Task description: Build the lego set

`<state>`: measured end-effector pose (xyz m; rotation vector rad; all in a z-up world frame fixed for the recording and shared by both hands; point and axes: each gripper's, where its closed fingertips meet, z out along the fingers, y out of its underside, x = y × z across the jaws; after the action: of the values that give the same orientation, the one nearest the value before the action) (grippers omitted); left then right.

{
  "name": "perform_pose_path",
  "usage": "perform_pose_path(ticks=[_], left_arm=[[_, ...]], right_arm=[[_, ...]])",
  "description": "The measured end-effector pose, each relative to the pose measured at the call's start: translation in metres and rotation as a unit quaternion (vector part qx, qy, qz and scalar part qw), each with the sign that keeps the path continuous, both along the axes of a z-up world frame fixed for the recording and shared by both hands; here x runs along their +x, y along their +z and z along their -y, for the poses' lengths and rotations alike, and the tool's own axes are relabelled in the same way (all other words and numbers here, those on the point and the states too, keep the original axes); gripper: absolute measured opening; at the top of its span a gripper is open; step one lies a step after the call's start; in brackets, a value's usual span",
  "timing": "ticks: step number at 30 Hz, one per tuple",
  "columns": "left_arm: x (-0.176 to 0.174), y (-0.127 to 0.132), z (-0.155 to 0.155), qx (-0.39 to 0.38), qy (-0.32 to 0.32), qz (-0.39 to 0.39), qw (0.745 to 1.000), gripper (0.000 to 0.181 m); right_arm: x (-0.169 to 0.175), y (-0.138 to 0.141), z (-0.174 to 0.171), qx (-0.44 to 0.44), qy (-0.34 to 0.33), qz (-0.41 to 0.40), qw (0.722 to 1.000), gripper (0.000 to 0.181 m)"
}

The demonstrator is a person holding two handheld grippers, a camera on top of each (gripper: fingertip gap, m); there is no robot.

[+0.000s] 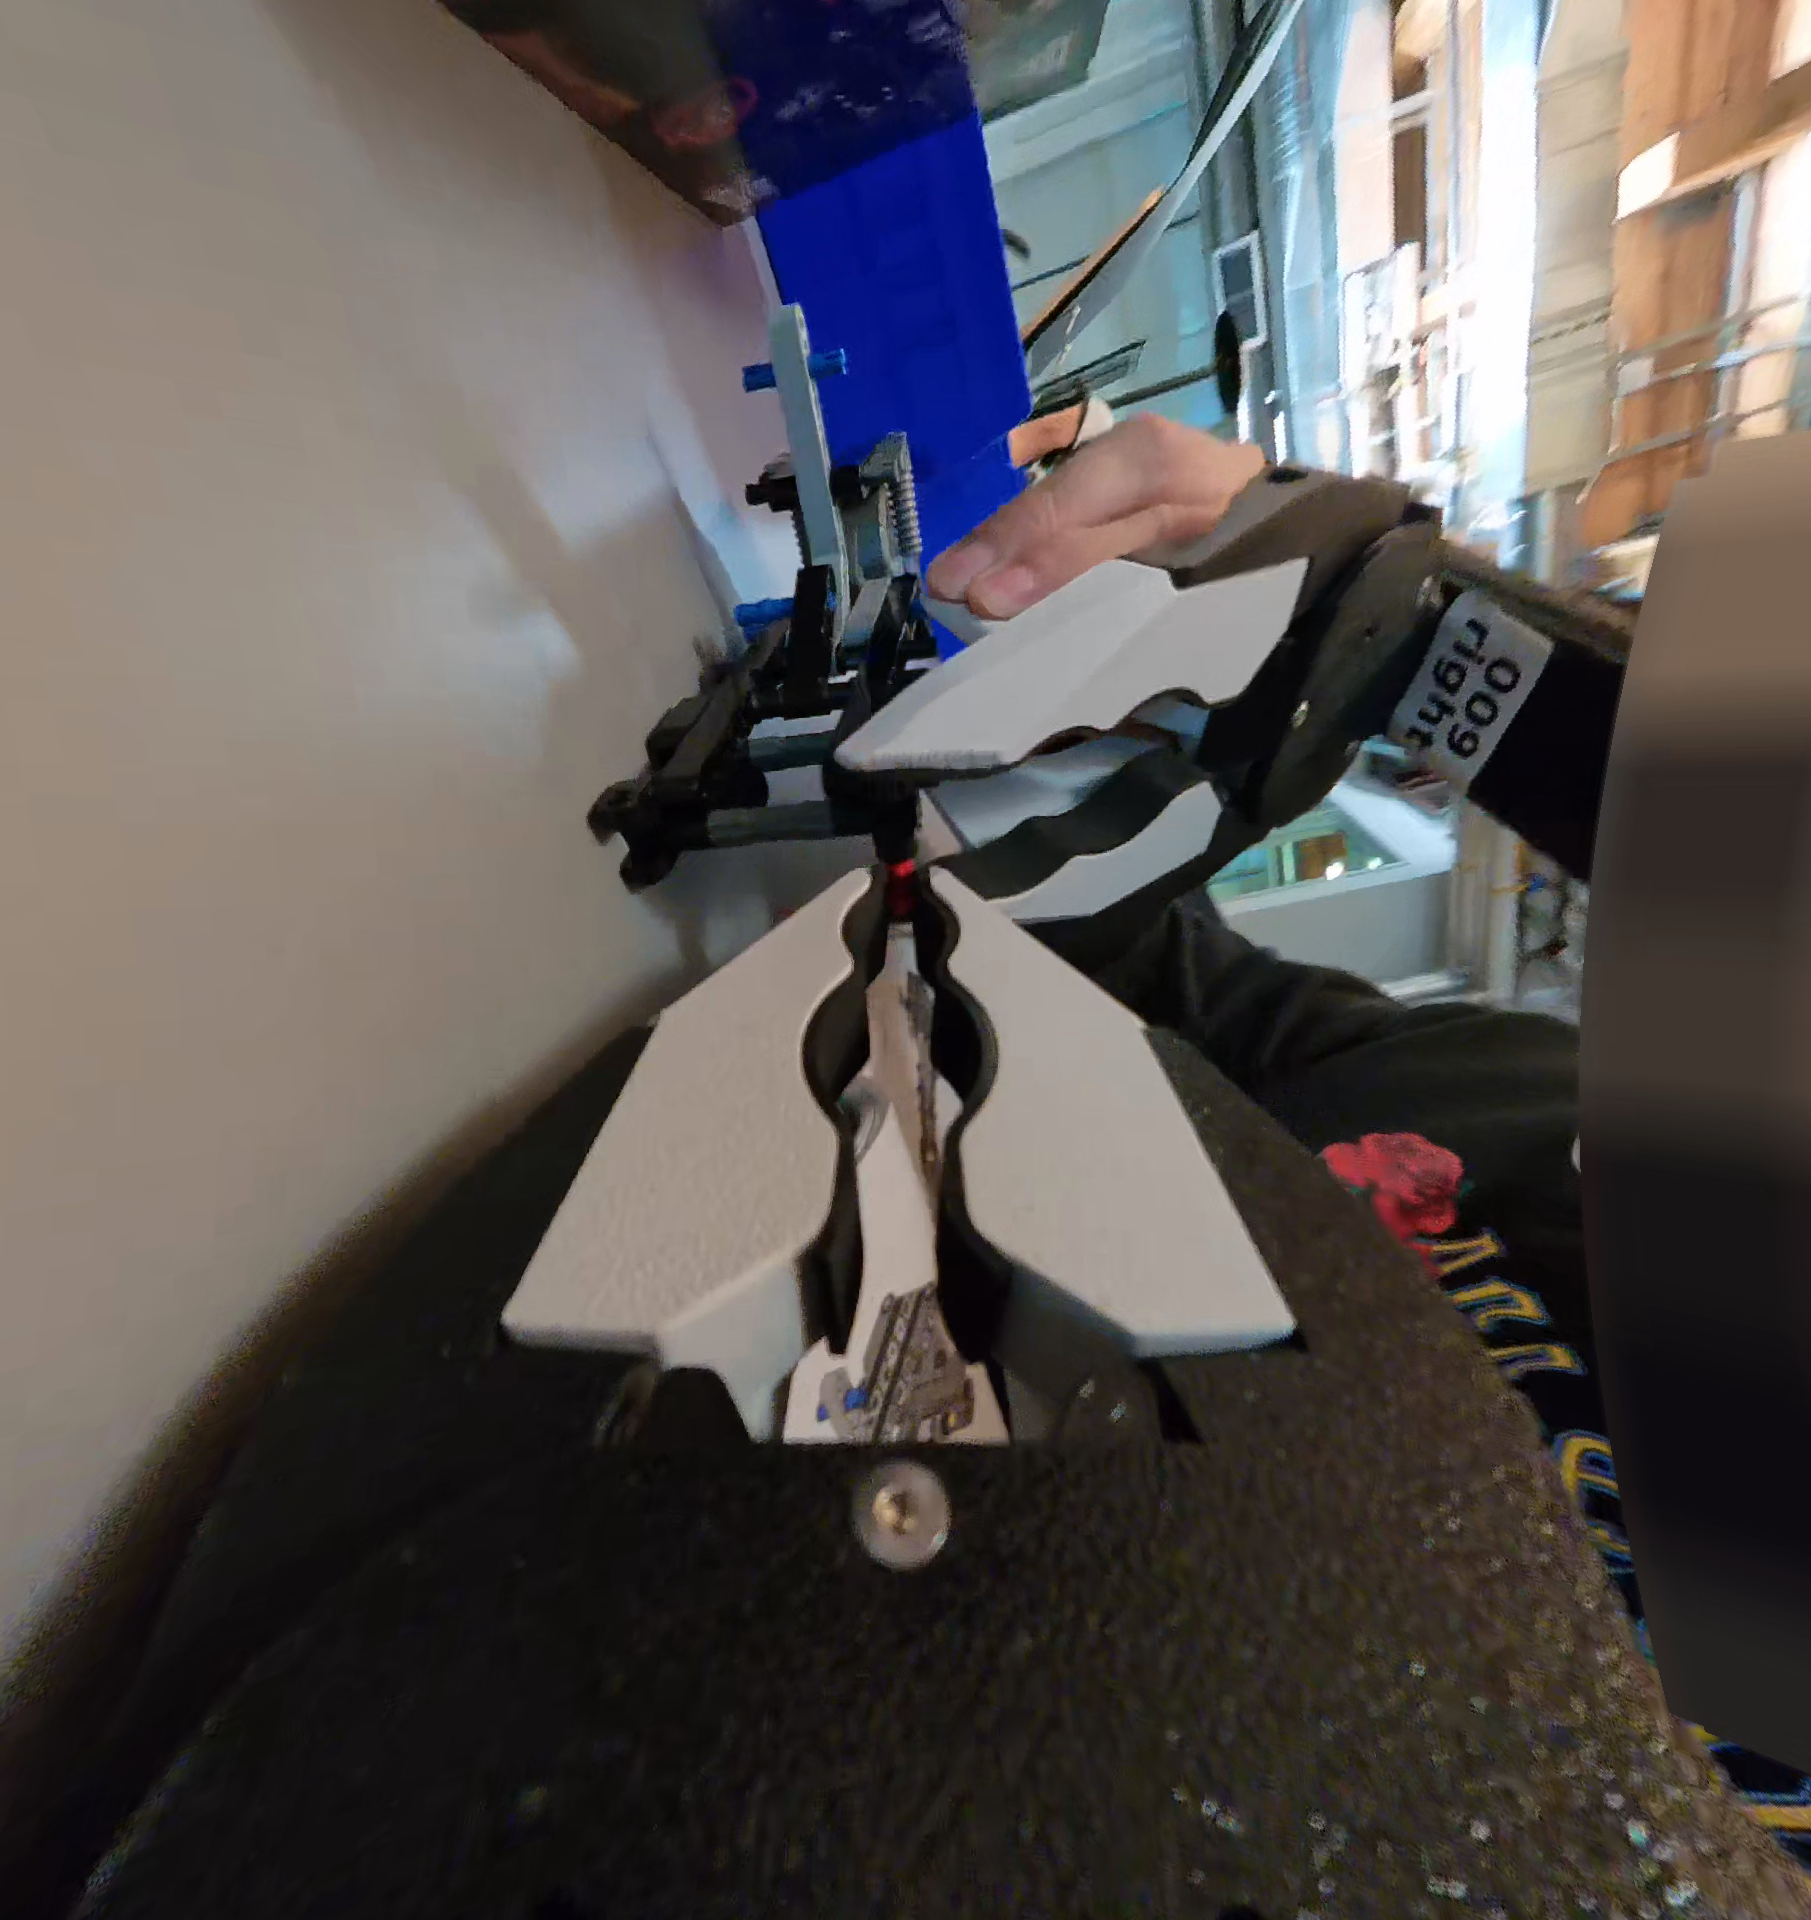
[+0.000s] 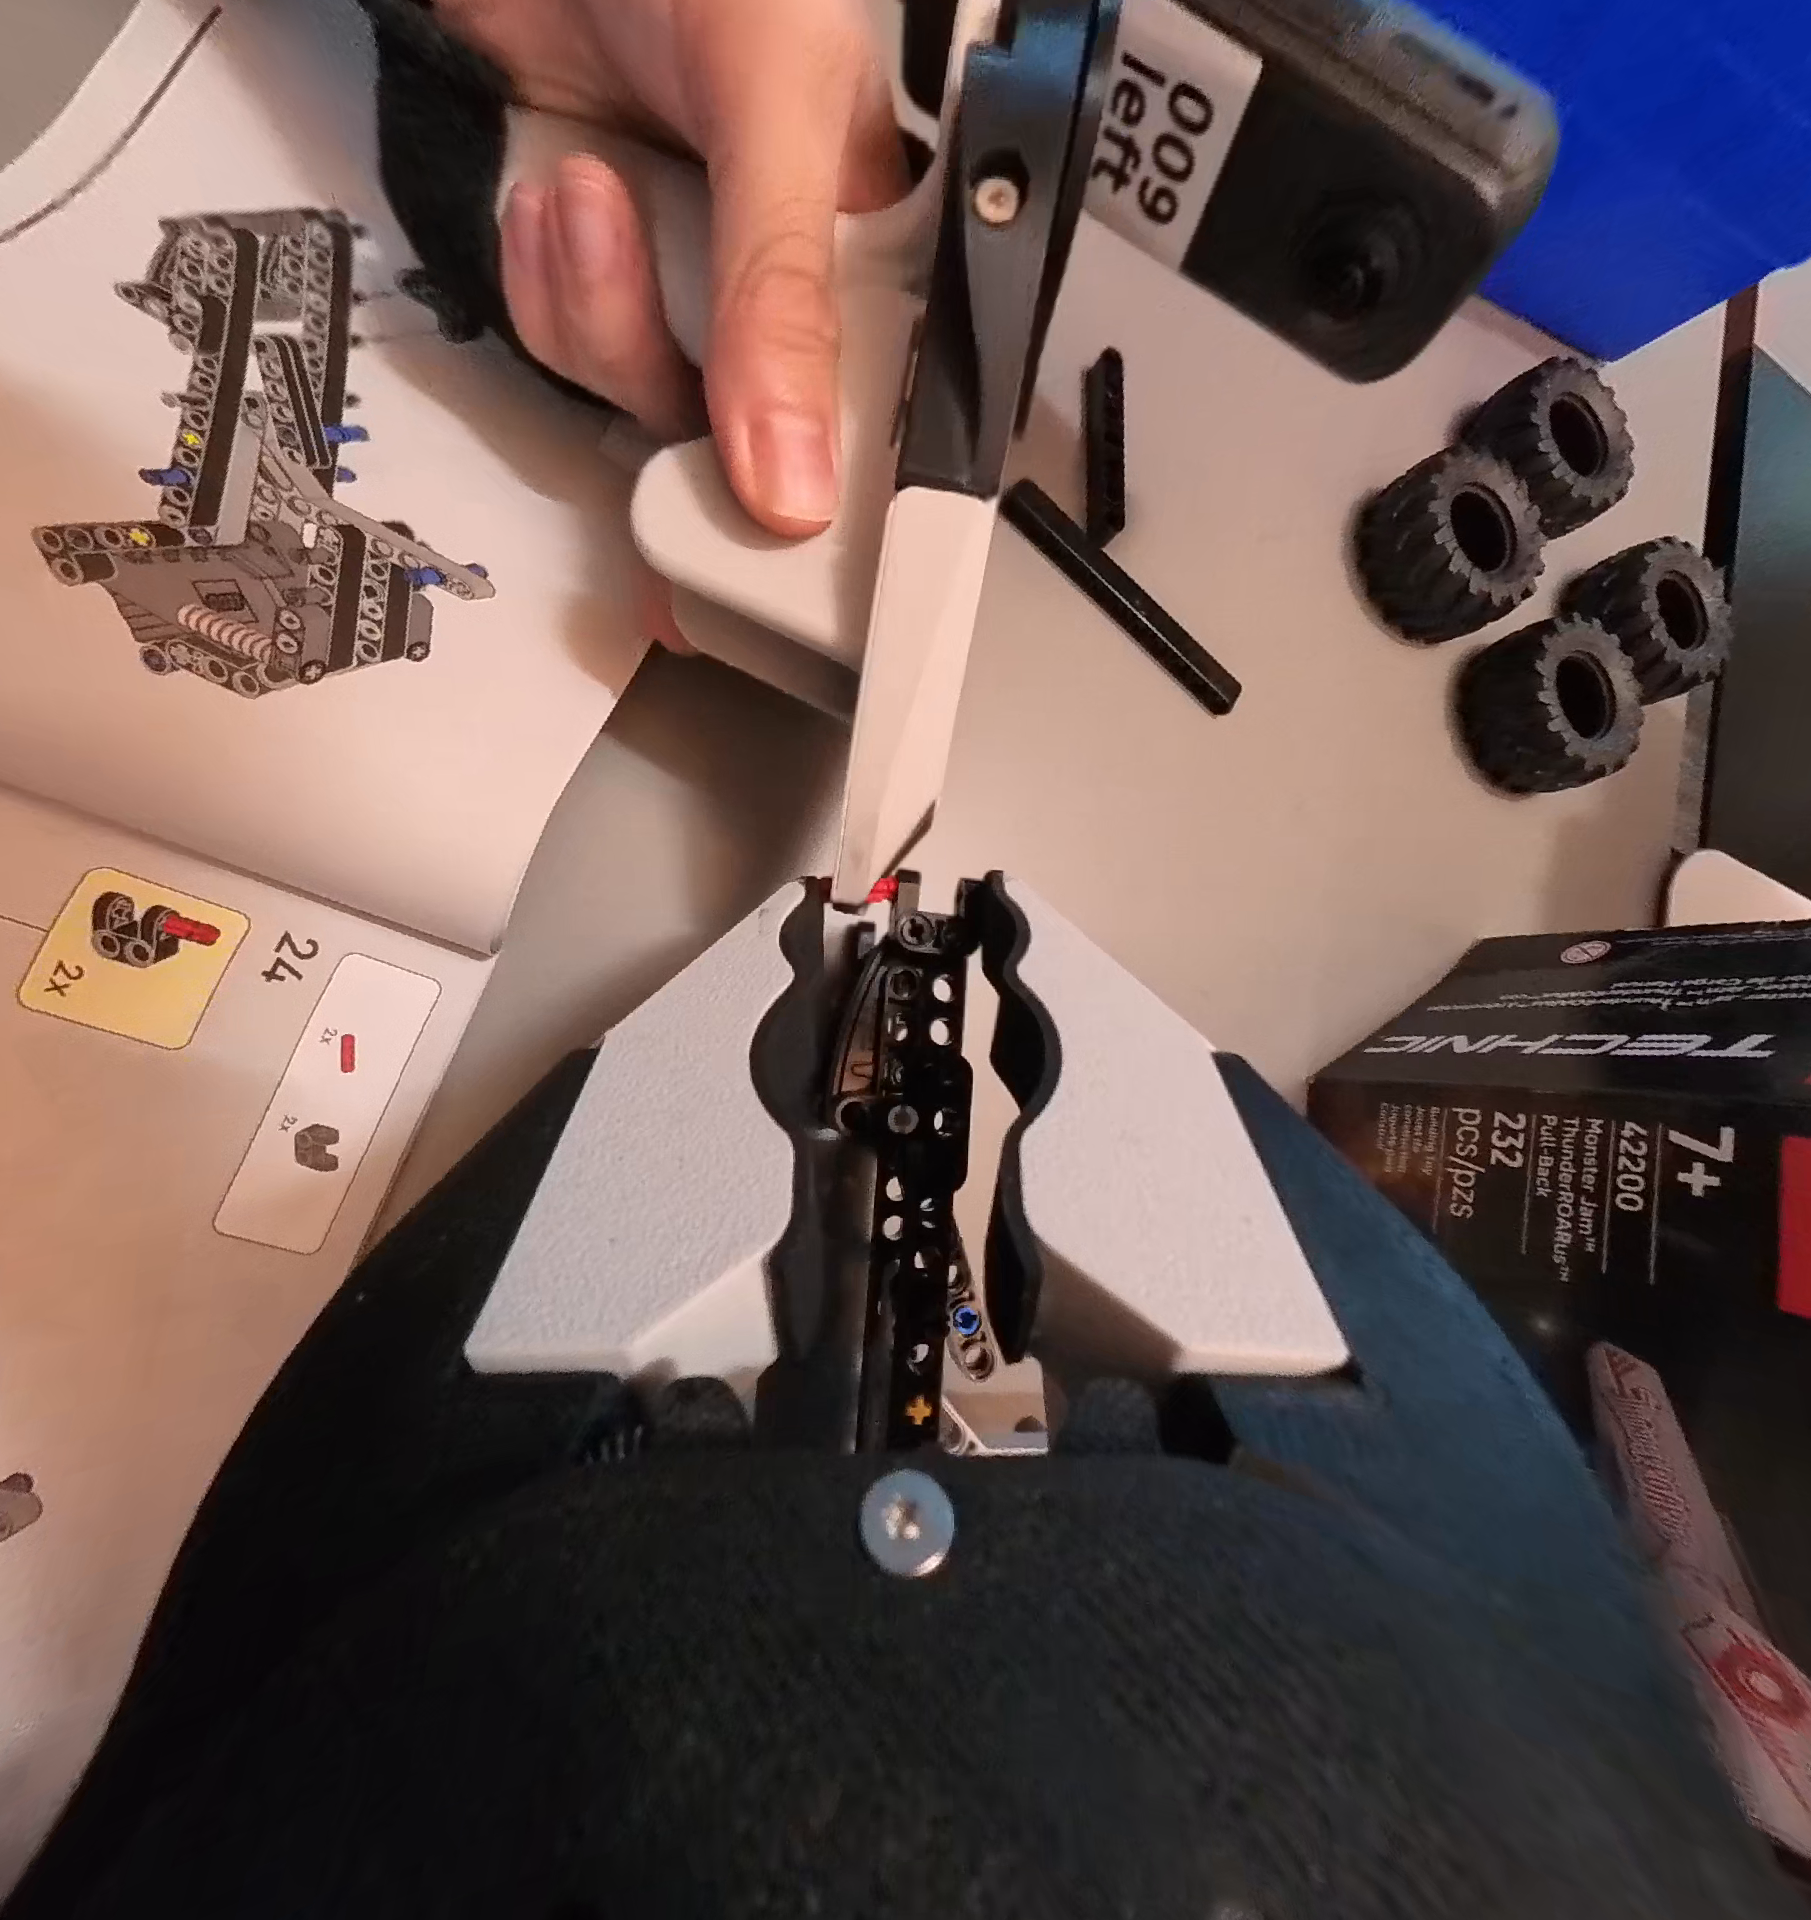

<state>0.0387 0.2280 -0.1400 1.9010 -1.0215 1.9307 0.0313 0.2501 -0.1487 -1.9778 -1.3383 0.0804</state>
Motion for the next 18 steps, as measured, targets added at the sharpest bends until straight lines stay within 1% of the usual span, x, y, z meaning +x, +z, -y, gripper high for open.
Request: perform_pose_path(ticks=[1, 7, 14, 18], left_arm=[[0.0005, 0.0000, -0.0005, 0.010, -0.003, -0.001, 1.000, 0.003], [-0.0001, -0.0001, 0.0009, 0.032, -0.033, 0.003, 0.999, 0.003], [0.0013, 0.0007, -0.0004, 0.020, -0.032, 0.007, 0.999, 0.002], [-0.0003, 0.0007, -0.0006, 0.034, -0.044, 0.011, 0.998, 0.002]], right_arm=[[0.0003, 0.0000, -0.0003, -0.004, 0.000, -0.006, 1.000, 0.029], [-0.0002, 0.0000, 0.0004, -0.012, 0.009, -0.021, 1.000, 0.029], [0.0012, -0.0001, -0.0009, -0.018, 0.011, -0.038, 0.999, 0.029], [-0.0001, -0.0001, -0.0003, -0.017, 0.015, -0.040, 0.999, 0.029]])
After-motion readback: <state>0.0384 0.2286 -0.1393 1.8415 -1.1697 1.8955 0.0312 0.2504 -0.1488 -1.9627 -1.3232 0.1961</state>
